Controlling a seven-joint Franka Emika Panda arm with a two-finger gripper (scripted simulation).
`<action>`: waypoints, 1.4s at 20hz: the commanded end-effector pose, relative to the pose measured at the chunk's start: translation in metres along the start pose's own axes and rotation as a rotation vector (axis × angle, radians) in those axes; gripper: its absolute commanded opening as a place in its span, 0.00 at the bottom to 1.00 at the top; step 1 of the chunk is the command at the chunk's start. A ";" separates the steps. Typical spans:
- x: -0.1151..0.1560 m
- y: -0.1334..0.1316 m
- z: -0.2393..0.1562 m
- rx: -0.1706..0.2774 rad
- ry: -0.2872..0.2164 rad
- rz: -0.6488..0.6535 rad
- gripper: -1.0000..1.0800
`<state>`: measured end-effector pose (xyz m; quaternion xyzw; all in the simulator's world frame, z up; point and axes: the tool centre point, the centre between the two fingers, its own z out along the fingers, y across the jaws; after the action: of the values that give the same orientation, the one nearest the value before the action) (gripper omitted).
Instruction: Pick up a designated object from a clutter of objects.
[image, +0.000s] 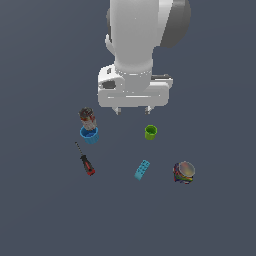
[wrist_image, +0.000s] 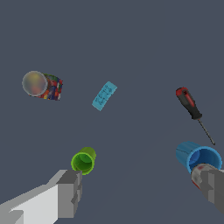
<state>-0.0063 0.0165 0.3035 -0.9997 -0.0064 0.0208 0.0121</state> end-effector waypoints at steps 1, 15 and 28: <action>0.000 0.000 0.000 0.000 0.000 0.000 0.96; 0.005 -0.029 -0.007 -0.007 0.023 -0.034 0.96; 0.000 -0.040 0.035 -0.027 0.024 -0.182 0.96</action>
<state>-0.0064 0.0553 0.2783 -0.9966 -0.0822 0.0076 0.0022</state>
